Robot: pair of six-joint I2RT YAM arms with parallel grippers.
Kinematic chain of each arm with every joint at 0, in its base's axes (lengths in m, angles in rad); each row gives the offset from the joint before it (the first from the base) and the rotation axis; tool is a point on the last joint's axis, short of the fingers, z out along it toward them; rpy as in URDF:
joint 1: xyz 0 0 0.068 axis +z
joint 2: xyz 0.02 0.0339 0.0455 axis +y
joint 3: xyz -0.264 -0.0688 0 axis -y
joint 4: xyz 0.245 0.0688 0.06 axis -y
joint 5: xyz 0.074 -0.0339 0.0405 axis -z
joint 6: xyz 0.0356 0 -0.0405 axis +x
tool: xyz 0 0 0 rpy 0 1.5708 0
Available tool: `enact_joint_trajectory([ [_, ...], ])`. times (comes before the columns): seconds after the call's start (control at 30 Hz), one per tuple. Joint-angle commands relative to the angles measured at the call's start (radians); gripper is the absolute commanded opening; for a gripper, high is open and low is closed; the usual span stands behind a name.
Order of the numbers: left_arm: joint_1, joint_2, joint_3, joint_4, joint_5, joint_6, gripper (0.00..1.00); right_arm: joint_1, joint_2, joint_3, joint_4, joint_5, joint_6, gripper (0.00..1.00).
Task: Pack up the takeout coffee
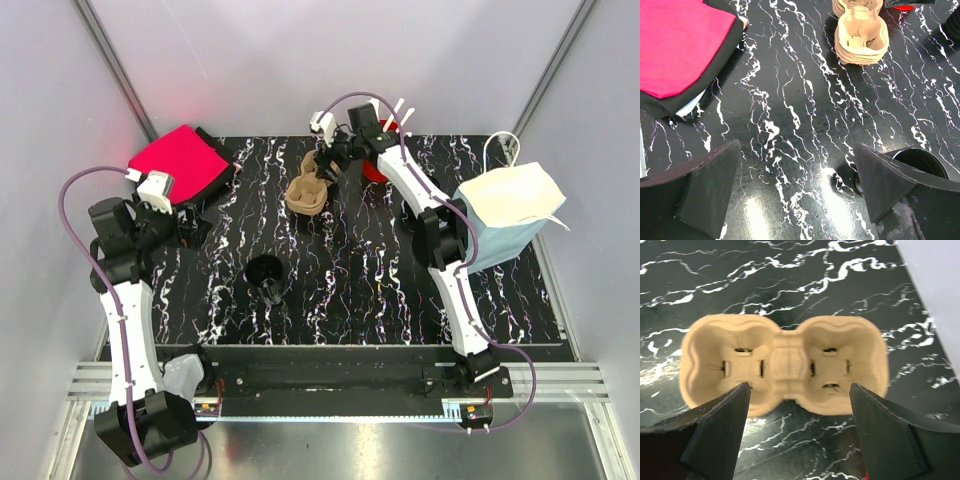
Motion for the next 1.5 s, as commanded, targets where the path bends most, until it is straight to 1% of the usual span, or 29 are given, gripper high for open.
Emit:
enact_joint_trajectory([
  [0.0, 0.009, 0.004, -0.003, 0.040, 0.034, 0.016, 0.99, 0.017, 0.003, 0.010, 0.002, -0.081, -0.019, 0.84],
  [0.2, 0.012, 0.012, -0.003, 0.040, 0.040, 0.016, 0.99, 0.019, 0.038, 0.018, 0.010, -0.076, -0.011, 0.82],
  [0.23, 0.013, 0.012, -0.004, 0.041, 0.042, 0.016, 0.99, 0.019, 0.046, 0.021, 0.016, -0.068, -0.011, 0.80],
  [0.53, 0.019, 0.009, -0.004, 0.041, 0.043, 0.014, 0.99, 0.031, 0.091, 0.032, 0.023, -0.036, -0.037, 0.78],
  [0.8, 0.022, 0.013, -0.006, 0.041, 0.046, 0.014, 0.99, 0.031, 0.114, 0.061, 0.037, -0.053, -0.005, 0.66],
  [1.07, 0.027, 0.015, -0.006, 0.040, 0.046, 0.014, 0.99, 0.037, 0.132, 0.084, 0.062, -0.035, 0.000, 0.63],
  [1.2, 0.027, 0.017, -0.006, 0.041, 0.046, 0.014, 0.99, 0.040, 0.141, 0.090, 0.068, -0.030, 0.001, 0.55],
  [1.23, 0.029, 0.017, -0.006, 0.041, 0.045, 0.014, 0.99, 0.043, 0.143, 0.093, 0.071, -0.030, 0.006, 0.52],
  [1.37, 0.029, 0.021, -0.006, 0.043, 0.043, 0.014, 0.99, 0.042, 0.144, 0.107, 0.080, -0.028, 0.019, 0.43],
  [1.43, 0.029, 0.024, -0.007, 0.043, 0.045, 0.014, 0.99, 0.042, 0.144, 0.117, 0.089, -0.025, 0.035, 0.41],
  [1.47, 0.029, 0.026, -0.007, 0.046, 0.043, 0.012, 0.99, 0.042, 0.144, 0.121, 0.092, -0.025, 0.041, 0.38],
])
